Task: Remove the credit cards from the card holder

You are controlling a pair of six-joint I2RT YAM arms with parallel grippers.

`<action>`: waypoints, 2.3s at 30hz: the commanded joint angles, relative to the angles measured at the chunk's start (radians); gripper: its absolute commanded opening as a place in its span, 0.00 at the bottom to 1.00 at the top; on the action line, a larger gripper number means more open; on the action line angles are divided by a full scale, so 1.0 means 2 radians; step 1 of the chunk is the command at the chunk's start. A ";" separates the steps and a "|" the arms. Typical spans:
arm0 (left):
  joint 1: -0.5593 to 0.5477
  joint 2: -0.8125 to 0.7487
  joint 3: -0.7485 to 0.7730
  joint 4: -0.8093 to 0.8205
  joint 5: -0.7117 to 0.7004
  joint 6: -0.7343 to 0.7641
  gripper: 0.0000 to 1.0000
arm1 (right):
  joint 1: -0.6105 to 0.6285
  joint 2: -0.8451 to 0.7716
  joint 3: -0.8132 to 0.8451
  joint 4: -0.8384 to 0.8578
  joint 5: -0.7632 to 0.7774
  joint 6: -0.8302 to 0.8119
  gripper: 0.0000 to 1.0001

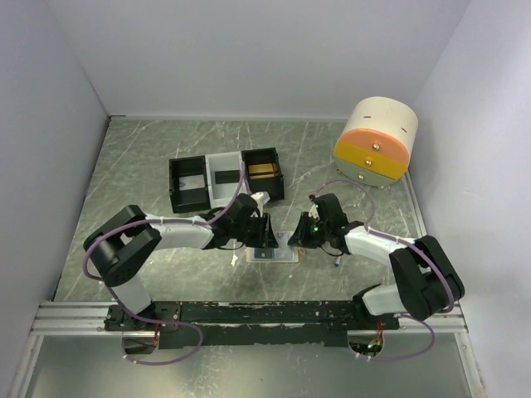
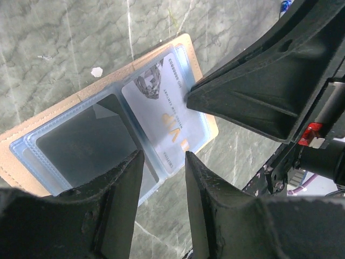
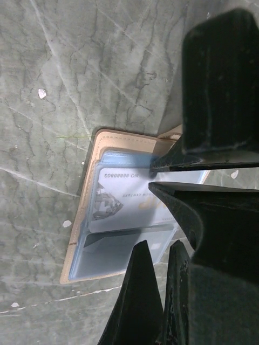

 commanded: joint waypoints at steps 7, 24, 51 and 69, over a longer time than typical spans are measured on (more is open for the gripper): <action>-0.007 0.004 -0.025 0.022 -0.034 -0.064 0.48 | 0.001 0.023 -0.041 -0.002 0.035 0.012 0.13; -0.007 0.028 -0.105 0.184 -0.025 -0.177 0.35 | 0.001 0.017 -0.059 0.008 0.025 0.011 0.12; -0.010 0.002 -0.136 0.193 -0.052 -0.178 0.10 | 0.001 0.021 -0.058 0.000 0.045 0.009 0.12; -0.010 0.024 -0.147 0.276 -0.015 -0.179 0.17 | 0.001 0.024 -0.058 0.004 0.038 0.005 0.10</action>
